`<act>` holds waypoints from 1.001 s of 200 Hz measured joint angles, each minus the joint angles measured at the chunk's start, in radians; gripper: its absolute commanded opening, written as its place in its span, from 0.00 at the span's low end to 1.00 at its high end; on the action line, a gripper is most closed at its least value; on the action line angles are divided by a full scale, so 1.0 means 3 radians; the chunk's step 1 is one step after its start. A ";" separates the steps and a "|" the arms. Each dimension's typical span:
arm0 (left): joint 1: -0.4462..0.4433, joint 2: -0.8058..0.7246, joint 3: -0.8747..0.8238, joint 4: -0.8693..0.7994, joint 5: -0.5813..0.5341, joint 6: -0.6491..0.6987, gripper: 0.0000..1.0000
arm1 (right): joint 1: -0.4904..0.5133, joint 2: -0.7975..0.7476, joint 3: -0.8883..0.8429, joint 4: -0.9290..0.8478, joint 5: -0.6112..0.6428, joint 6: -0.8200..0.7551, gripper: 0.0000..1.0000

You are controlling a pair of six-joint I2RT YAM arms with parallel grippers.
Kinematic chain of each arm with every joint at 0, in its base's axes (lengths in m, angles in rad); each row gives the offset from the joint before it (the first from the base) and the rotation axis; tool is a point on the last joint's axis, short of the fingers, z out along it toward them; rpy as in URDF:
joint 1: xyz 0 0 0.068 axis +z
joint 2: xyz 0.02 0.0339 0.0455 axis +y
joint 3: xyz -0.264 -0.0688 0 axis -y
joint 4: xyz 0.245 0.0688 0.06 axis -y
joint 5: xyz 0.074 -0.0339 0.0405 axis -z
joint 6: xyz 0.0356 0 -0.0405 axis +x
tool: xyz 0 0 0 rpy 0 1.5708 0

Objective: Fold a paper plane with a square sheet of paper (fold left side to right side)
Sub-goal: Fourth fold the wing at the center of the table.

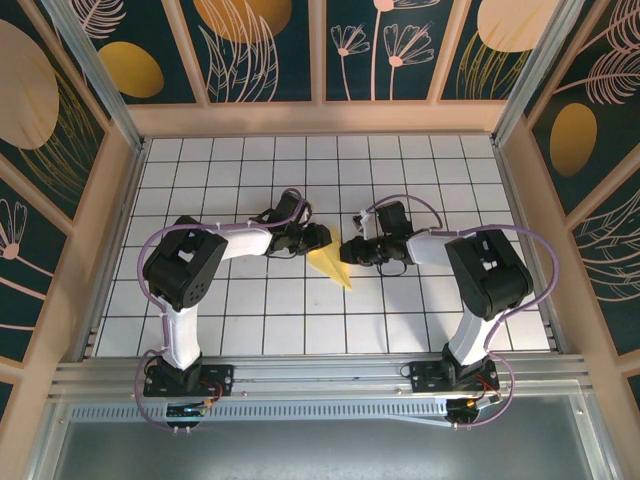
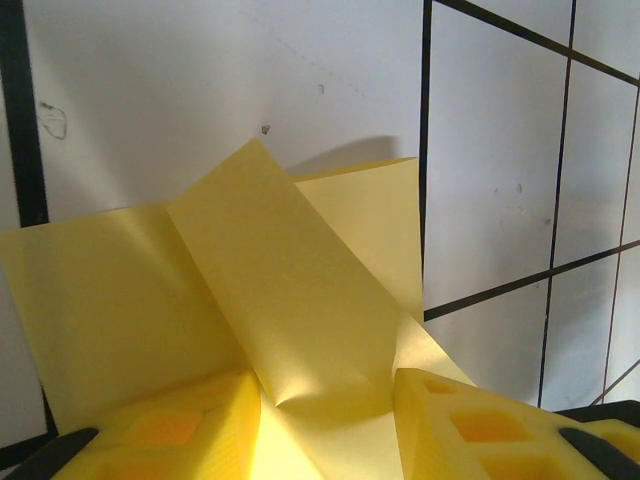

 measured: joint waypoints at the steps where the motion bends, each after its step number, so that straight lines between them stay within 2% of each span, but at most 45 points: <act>1: 0.0000 0.0000 0.0000 0.0000 0.0000 0.0000 0.41 | 0.0000 0.0001 0.0000 0.0000 0.0000 0.0000 0.18; 44: 0.0000 0.0000 0.0000 -0.0001 0.0000 0.0000 0.41 | 0.0000 0.0008 0.0025 -0.0013 0.0010 -0.0017 0.00; 200: 0.0000 0.0000 0.0006 -0.0011 -0.0010 0.0003 0.41 | 0.0000 0.0167 0.0128 -0.0154 0.0266 -0.0070 0.00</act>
